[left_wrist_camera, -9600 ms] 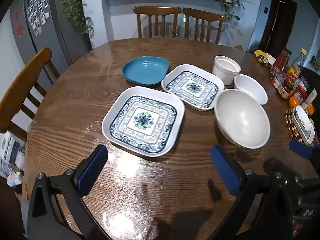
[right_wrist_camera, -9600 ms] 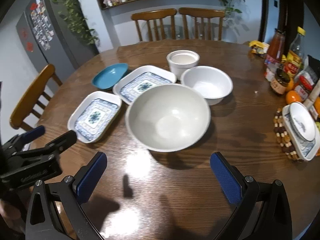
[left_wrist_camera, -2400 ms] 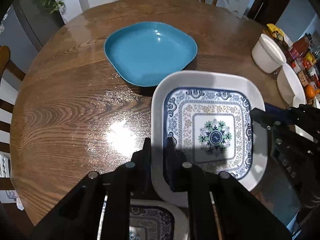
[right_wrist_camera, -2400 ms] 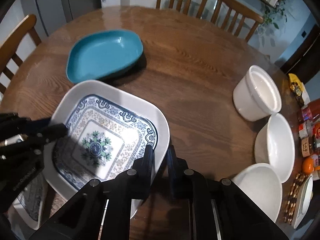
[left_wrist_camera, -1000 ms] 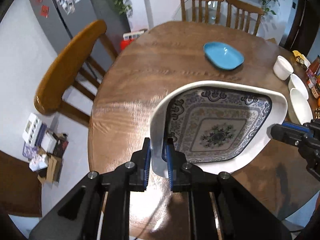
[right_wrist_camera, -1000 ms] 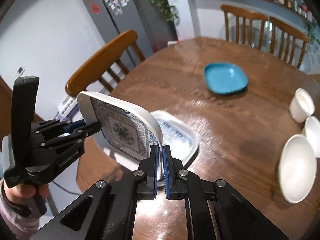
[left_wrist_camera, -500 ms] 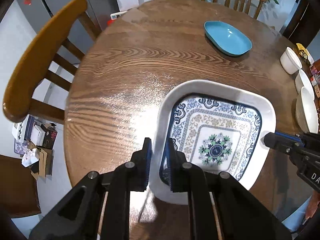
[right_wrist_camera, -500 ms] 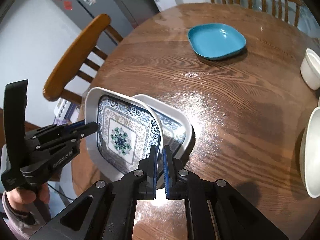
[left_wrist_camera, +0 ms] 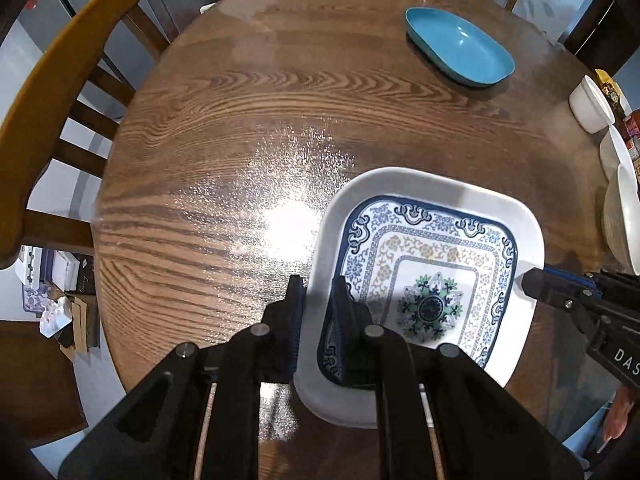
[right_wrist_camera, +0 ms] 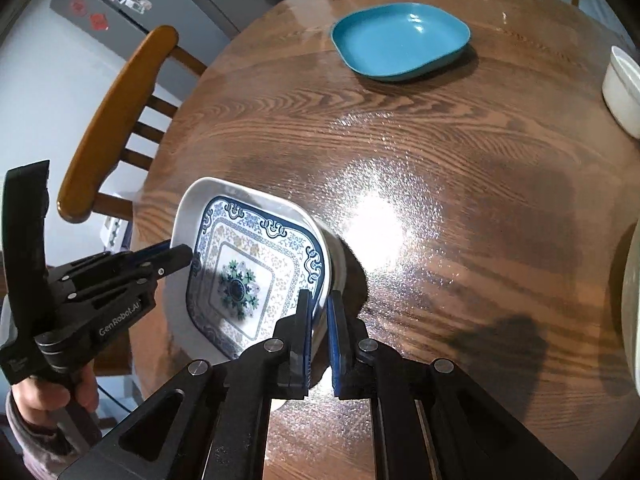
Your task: Organize plates and bowls
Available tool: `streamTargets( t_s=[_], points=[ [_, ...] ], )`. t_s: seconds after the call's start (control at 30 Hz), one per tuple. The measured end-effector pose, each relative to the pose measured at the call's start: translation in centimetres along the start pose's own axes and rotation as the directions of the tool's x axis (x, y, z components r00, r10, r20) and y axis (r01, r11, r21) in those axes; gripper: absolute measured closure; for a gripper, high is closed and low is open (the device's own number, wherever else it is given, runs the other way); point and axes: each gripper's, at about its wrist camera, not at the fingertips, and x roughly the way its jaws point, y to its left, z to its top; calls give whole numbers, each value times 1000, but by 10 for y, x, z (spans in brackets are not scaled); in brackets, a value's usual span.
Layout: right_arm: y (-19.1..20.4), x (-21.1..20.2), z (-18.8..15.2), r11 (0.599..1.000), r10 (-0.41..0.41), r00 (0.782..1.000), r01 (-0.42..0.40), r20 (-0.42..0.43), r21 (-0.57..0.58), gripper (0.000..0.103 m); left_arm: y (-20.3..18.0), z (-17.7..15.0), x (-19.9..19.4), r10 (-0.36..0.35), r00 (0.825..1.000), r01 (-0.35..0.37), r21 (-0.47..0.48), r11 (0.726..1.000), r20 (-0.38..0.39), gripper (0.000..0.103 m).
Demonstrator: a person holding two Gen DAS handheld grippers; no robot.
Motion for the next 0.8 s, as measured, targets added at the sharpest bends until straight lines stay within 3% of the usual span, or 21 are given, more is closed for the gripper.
streamTargets(
  t_s=[0.4, 0.53, 0.57, 0.73, 0.8],
  points=[
    [2, 6, 0, 1000, -11, 1000, 11, -23, 13, 94, -4, 3, 4, 10, 1000, -10, -13, 1000, -6, 89],
    [6, 1, -4, 998, -51, 999, 51, -4, -27, 94, -2, 0, -2, 39, 999, -39, -17, 999, 6, 85],
    [6, -1, -5, 997, -61, 998, 61, 3, -39, 93, -1, -2, -3, 49, 999, -49, -19, 999, 10, 82],
    [-1, -24, -9, 995, -78, 995, 82, 68, -59, 90, 14, -9, -21, 61, 997, -56, -72, 996, 56, 47],
    [-7, -35, -11, 996, -70, 993, 75, 96, -51, 90, 17, -11, -28, 59, 995, -52, -92, 994, 77, 42]
  ],
)
